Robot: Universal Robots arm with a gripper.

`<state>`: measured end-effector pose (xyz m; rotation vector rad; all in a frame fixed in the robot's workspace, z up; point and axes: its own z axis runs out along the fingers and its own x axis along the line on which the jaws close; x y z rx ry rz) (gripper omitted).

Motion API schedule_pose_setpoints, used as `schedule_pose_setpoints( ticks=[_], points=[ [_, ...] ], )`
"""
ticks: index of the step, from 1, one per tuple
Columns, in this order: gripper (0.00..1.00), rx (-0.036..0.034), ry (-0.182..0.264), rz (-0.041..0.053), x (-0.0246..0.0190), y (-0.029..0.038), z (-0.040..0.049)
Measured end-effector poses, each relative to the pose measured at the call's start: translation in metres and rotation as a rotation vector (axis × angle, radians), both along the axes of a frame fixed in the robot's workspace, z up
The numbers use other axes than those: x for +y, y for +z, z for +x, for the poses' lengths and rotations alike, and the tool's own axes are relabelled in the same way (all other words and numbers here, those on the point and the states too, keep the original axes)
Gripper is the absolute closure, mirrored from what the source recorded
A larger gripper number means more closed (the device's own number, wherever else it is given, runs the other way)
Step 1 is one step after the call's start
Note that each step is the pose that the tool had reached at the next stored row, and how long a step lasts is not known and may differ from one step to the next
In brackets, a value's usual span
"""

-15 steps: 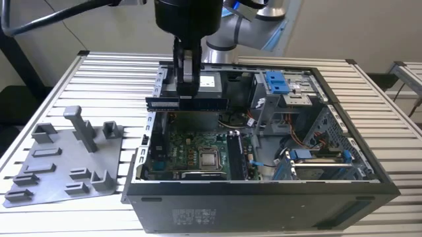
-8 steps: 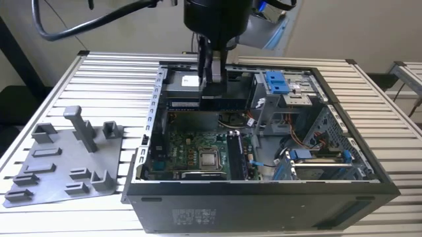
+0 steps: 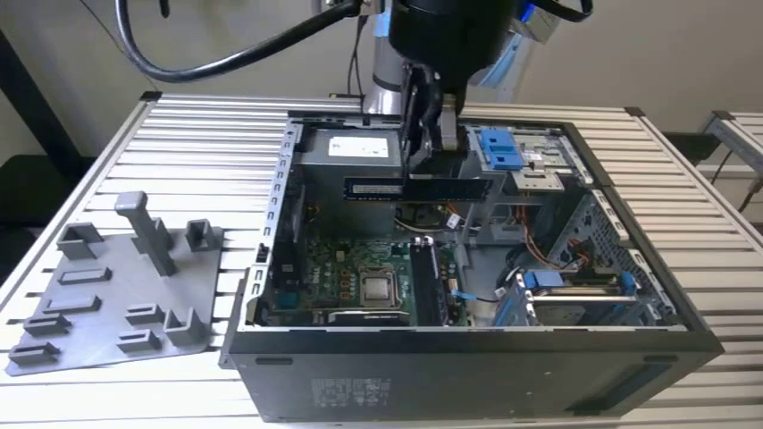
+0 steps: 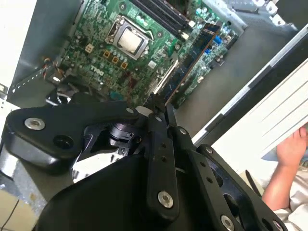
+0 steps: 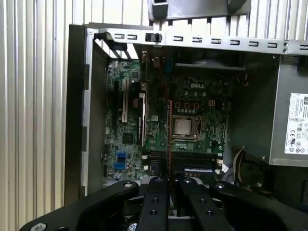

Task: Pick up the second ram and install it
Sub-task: 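Pick up the second ram and move it above second insertion slot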

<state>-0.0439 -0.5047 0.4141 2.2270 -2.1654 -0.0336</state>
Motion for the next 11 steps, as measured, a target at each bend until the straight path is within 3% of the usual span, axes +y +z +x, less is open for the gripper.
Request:
schedule_pose_setpoints(
  ticks=[8, 11],
  points=[
    [0.86, 0.0001, 0.000, 0.0000, -0.0001, 0.0000, 0.0358],
    [0.86, 0.0000, -0.002, 0.0000, 0.0000, 0.0000, 0.0438]
  ],
)
